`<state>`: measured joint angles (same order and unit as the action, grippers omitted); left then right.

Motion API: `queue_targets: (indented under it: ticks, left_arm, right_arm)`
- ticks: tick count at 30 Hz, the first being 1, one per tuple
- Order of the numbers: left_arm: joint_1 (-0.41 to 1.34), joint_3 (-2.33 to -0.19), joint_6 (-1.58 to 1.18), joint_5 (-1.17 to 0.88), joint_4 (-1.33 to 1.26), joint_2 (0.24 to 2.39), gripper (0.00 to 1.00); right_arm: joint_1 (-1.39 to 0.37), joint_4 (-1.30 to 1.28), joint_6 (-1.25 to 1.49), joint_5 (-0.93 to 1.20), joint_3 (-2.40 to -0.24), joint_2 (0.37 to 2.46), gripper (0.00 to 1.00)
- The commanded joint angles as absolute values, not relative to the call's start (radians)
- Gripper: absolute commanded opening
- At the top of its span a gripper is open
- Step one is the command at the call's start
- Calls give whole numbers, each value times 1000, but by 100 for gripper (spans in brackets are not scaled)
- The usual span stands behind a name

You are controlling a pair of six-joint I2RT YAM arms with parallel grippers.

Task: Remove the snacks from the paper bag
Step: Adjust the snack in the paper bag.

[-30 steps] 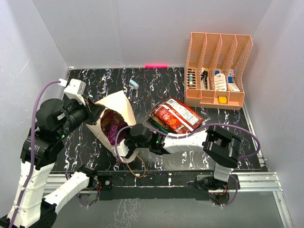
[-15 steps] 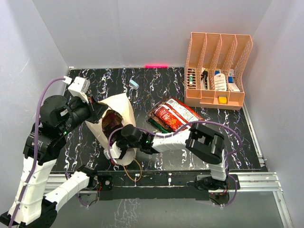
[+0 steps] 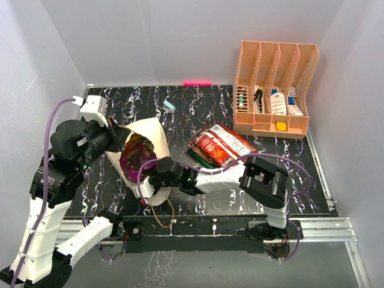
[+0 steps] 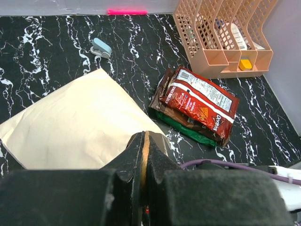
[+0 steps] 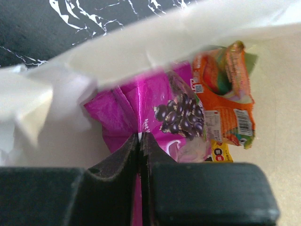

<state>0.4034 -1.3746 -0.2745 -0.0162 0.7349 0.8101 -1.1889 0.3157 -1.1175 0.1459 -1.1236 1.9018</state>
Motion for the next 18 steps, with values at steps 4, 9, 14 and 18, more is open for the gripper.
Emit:
queue_targets:
  ticks: [4,9,14,18]
  left_arm:
    - [407,-1361,-305,20,697,794,0]
    - [405,-1350,-314,1,687,798,0]
    - [407,-1336,-325,-8,682,802,0]
    - [406,-1342,-330,-8,686,810,0]
  right_arm:
    - [-1182,458,-958,217,-1083,1695,7]
    - [-1185,422,-856,220,-1089,1632,7]
    - [-1184,384,-754,226,-1105,1558,7]
    - [-1185,283,-662,265,-1150,1516,7]
